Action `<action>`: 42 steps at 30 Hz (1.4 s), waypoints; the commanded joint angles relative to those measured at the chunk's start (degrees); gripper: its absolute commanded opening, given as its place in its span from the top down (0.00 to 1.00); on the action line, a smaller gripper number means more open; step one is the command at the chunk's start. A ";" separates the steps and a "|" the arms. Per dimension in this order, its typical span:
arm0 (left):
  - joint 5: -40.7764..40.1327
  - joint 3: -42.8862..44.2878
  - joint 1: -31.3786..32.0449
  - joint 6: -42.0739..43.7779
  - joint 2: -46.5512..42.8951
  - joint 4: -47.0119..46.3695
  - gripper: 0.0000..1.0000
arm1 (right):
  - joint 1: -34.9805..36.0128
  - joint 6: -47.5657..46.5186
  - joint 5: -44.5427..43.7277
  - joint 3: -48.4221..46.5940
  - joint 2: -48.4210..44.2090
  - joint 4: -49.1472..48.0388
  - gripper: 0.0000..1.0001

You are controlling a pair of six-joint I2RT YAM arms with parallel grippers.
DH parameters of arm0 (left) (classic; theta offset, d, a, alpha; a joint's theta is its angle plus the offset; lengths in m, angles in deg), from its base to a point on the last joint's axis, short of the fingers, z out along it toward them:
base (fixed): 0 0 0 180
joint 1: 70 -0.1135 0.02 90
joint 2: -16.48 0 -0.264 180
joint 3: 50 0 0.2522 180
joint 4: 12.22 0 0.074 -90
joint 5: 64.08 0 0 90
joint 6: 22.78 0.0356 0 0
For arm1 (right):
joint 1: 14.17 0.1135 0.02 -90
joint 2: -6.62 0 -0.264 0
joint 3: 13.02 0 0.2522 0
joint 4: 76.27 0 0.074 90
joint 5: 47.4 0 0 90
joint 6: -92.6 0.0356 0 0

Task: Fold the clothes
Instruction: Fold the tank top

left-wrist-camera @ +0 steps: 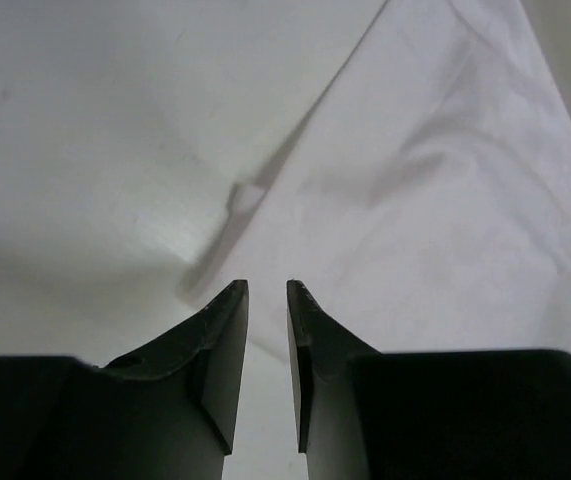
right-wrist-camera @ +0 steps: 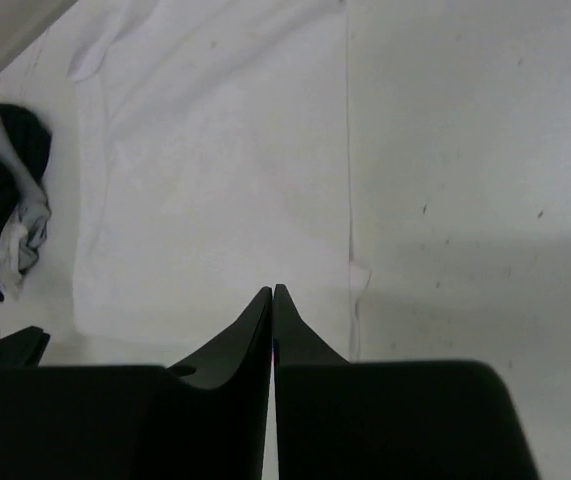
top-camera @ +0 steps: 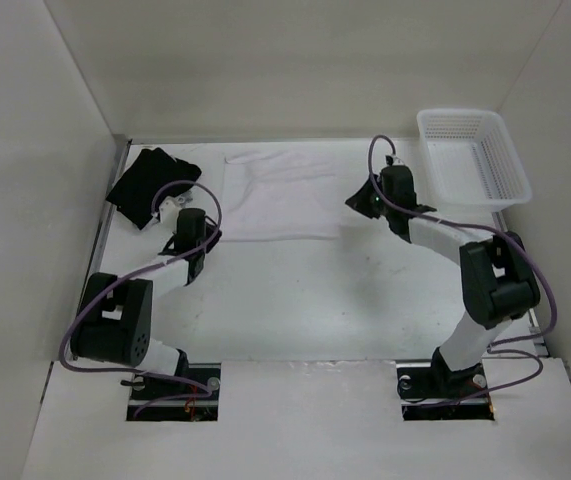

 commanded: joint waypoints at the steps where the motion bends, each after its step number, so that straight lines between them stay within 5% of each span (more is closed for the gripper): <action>1: 3.73 -6.19 -1.58 -2.82 -3.66 -7.38 0.78 | 2.57 1.20 -1.68 8.96 -6.34 -10.25 0.96; 5: 7.52 -8.49 -3.95 -3.27 -3.50 -9.40 0.69 | 4.42 2.35 -1.95 16.62 -10.39 -13.60 0.91; 9: 10.25 -7.71 -4.75 -3.97 0.01 -11.33 0.66 | 5.13 2.62 -1.95 19.97 -11.01 -15.19 0.74; 13: 13.23 -7.26 -5.10 -5.55 4.24 -13.62 0.66 | 5.13 3.75 -1.43 22.17 -9.00 -17.82 0.69; 29: 9.38 -6.12 -5.27 -7.05 7.58 -14.06 0.94 | 3.54 10.87 -0.64 22.62 -2.58 -19.58 0.55; 36: 8.76 -6.73 -5.10 -6.96 7.67 -14.77 0.97 | 3.63 13.51 1.04 21.03 1.03 -20.99 0.55; 42: 8.76 -6.74 -4.92 -7.31 8.20 -15.29 0.99 | 3.28 15.18 3.94 19.10 4.19 -21.69 0.67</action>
